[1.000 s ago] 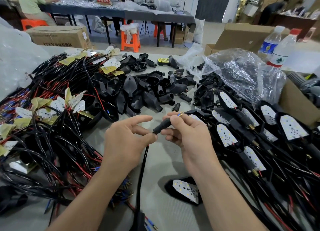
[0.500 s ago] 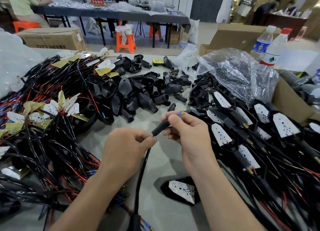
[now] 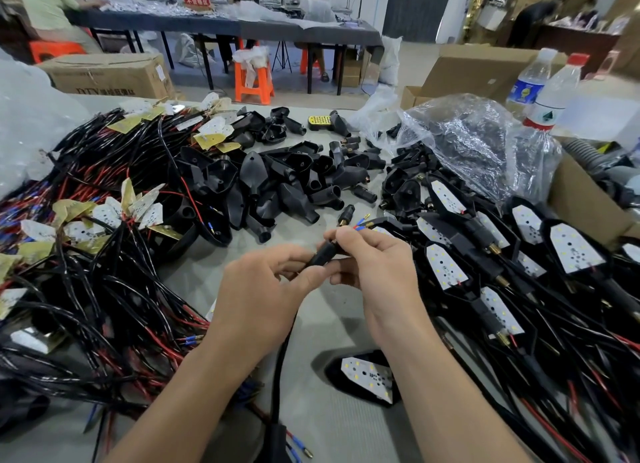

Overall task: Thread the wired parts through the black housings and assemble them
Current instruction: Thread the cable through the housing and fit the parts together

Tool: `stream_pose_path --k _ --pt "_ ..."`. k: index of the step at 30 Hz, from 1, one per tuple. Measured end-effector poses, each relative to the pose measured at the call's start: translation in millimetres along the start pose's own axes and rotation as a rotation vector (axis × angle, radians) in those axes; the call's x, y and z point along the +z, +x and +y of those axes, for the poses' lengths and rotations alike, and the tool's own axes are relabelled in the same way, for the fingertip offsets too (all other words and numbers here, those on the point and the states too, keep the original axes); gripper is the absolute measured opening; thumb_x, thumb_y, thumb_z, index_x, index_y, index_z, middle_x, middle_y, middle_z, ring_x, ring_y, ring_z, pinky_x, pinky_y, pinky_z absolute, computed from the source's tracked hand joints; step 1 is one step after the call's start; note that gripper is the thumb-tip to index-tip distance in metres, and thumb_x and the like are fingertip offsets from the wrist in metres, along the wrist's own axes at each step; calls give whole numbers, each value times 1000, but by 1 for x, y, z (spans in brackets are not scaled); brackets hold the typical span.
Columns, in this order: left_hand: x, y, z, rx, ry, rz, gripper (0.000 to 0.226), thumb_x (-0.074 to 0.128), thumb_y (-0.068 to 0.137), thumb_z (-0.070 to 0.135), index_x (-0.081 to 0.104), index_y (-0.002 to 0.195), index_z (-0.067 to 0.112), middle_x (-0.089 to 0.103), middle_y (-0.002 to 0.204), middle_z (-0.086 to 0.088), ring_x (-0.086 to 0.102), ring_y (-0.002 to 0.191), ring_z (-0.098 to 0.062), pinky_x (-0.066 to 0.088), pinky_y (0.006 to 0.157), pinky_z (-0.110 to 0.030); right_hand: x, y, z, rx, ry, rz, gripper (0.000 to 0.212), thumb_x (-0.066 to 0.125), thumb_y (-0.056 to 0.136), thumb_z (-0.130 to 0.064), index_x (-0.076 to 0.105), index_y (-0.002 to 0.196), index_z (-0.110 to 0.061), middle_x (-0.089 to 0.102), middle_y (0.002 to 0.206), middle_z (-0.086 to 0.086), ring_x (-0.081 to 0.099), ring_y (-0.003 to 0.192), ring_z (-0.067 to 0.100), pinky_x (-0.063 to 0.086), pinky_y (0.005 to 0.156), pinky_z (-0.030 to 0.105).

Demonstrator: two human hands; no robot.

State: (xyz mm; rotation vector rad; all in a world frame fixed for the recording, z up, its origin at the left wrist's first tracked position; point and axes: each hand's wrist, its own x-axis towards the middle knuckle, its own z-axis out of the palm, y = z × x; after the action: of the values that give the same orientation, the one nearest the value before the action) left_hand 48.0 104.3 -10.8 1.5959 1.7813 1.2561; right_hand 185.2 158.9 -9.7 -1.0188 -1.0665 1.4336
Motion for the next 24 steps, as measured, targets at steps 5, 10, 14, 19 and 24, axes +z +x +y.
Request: stream_pose_path --k 5,10,14,19,24 --pt "0 2 -4 -104 -78 -64 35 83 80 23 74 80 56 74 71 23 68 69 7 46 63 -5 -4 6 -3 -127 21 98 26 61 96 -6 77 75 -9 74 76 12 53 48 14 38 46 20" --pt "1 7 -1 -223 -368 -228 17 80 84 13 84 83 29 79 78 -1 70 66 -9 55 70 -18 -7 8 -6 -234 80 138 31 59 99 -4 76 74 -10 69 68 12 51 45 12 42 45 21" --pt "-2 8 -3 -326 -596 -406 26 75 77 22 78 85 -3 76 76 -13 62 59 -16 51 62 -20 -8 8 -8 -300 33 148 34 59 100 -7 77 72 -14 67 60 4 50 43 8 40 43 18" --pt "-3 4 -2 -270 -275 -214 7 84 79 18 83 79 25 77 70 4 66 60 -6 53 63 -21 -10 10 -4 -304 -34 127 35 60 99 -9 78 71 -19 67 60 6 53 44 11 41 46 20" --pt "6 -7 -5 31 154 46 13 84 78 37 76 87 43 69 81 35 63 79 13 44 63 -6 -9 13 5 -195 21 141 33 60 97 -1 73 68 -11 67 61 13 57 46 15 45 46 22"
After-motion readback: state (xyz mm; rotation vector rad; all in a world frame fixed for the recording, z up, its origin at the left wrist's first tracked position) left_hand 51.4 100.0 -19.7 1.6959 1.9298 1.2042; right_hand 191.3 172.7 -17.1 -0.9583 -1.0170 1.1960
